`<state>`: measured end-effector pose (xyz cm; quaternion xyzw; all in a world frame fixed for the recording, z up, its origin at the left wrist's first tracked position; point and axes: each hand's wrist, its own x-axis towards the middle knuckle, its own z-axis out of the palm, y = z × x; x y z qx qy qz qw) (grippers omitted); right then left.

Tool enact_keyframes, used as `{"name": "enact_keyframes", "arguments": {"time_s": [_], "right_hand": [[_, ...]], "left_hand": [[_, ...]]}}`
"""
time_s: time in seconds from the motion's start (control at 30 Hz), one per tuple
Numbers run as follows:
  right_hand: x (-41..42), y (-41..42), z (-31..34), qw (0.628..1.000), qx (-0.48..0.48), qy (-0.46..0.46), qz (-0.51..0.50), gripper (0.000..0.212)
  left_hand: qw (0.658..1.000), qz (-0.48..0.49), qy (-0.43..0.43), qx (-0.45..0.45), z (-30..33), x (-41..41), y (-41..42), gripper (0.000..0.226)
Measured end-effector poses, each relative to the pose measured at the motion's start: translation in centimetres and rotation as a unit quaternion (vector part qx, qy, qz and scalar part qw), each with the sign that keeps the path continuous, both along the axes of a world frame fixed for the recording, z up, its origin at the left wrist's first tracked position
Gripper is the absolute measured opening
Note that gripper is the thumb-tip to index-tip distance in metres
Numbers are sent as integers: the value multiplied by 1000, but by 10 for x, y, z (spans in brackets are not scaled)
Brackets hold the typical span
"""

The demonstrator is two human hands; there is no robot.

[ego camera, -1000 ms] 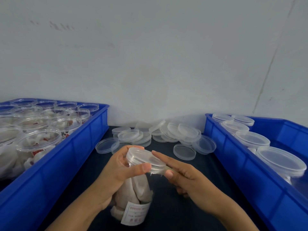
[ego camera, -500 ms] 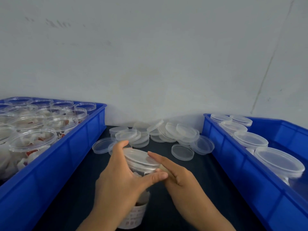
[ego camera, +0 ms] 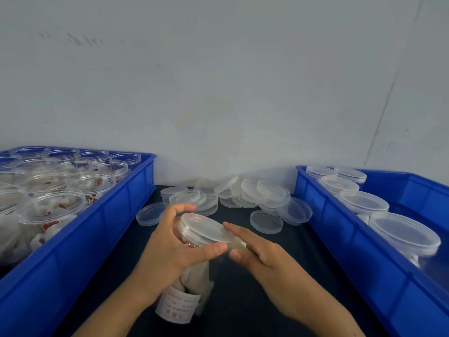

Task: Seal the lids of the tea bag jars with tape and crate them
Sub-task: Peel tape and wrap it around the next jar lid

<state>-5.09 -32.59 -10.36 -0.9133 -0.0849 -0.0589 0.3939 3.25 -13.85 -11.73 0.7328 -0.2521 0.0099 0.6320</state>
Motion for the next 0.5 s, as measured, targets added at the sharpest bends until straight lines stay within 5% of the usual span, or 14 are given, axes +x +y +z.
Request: {"name": "enact_keyframes", "arguments": {"time_s": [0.5], "right_hand": [[5, 6, 1, 999, -36, -13, 9, 46]], "left_hand": [[995, -91, 22, -28, -2, 10, 13, 103]]}}
